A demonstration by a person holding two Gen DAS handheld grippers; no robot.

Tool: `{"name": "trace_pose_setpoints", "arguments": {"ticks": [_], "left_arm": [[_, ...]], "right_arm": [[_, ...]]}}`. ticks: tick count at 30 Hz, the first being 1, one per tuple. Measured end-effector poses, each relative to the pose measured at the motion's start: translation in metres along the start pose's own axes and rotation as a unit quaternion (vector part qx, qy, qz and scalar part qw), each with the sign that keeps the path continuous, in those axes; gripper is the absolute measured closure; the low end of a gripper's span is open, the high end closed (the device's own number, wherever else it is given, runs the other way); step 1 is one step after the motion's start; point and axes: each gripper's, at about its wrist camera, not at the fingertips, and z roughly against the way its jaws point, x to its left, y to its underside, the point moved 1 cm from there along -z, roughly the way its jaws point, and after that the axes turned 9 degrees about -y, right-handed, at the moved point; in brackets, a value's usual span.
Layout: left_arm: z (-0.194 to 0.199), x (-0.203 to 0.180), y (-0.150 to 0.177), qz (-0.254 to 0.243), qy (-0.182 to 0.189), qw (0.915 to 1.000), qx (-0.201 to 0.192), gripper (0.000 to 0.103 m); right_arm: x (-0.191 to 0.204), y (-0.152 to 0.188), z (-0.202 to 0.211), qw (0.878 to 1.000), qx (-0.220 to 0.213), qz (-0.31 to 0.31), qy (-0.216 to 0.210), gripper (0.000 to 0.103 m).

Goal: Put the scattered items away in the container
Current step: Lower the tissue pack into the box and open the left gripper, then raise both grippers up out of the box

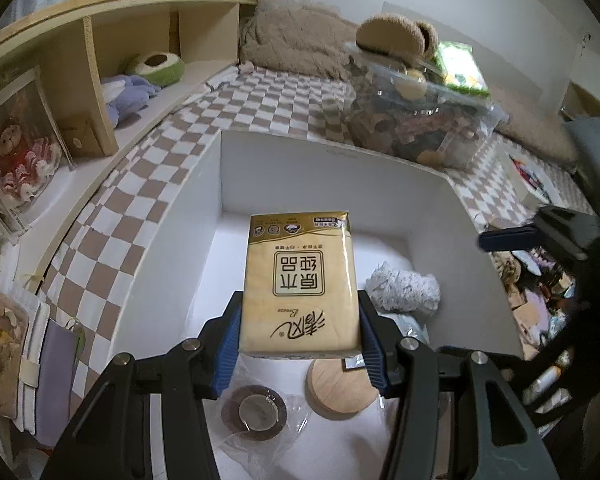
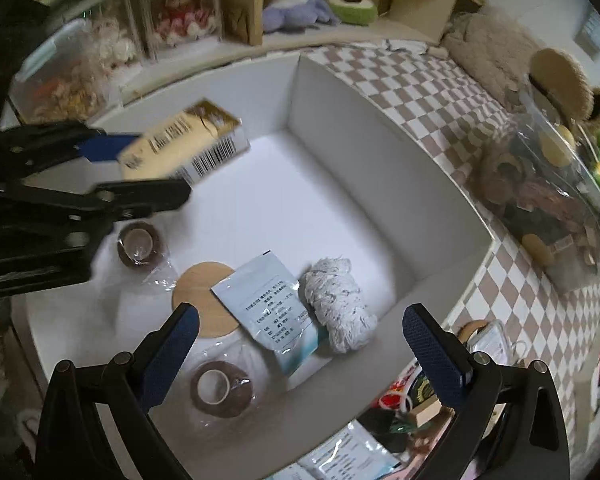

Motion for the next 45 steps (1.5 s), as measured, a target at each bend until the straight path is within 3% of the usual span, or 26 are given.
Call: {"name": "trace_pose_setpoints", "arguments": {"ticks": [6, 13, 15, 16, 18, 22, 32, 35, 39, 45], "left_arm": [[-0.011, -0.012, -0.001, -0.041, -0.001, 0.9983, 0.041, 0.051], [-0.023, -0.017, -0.006, -0.053, -0.003, 0.9960, 0.072, 0.050], [-0.024, -0.016, -0.004, -0.047, -0.012, 0.9959, 0.076, 0.036], [-0.022, -0.015, -0.004, -0.043, -0.019, 0.9964, 0.071, 0.022], [-0.013, -0.012, -0.004, -0.035, -0.034, 0.9976, 0.048, 0.013], [-0.005, -0.008, -0.002, -0.033, -0.055, 0.9974, 0.032, 0.012], [-0.006, -0.019, -0.002, -0.058, -0.055, 0.9957, 0.046, 0.012], [-0.020, -0.024, -0.010, -0.097, -0.075, 0.9895, 0.077, 0.012], [-0.037, -0.030, -0.020, -0.153, -0.136, 0.9735, 0.102, 0.012], [-0.058, -0.029, -0.022, -0.180, -0.167, 0.9608, 0.130, 0.012]], "right_arm": [[0.000, 0.010, 0.017, 0.998, -0.041, -0.025, -0.033, 0.001], [0.005, 0.017, 0.020, 0.997, -0.057, -0.027, -0.051, 0.001], [0.006, 0.018, 0.018, 0.996, -0.057, -0.031, -0.057, 0.001], [0.006, 0.019, 0.017, 0.996, -0.056, -0.032, -0.058, 0.001], [0.007, 0.020, 0.015, 0.996, -0.055, -0.035, -0.060, 0.001], [0.006, 0.022, 0.013, 0.996, -0.052, -0.042, -0.063, 0.001], [0.008, 0.025, 0.022, 0.996, -0.058, -0.044, -0.053, 0.001], [0.009, 0.027, 0.024, 0.996, -0.057, -0.041, -0.052, 0.001], [0.010, 0.029, 0.028, 0.996, -0.060, -0.038, -0.052, 0.001], [0.008, 0.032, 0.029, 0.996, -0.063, -0.041, -0.054, 0.001]]}}
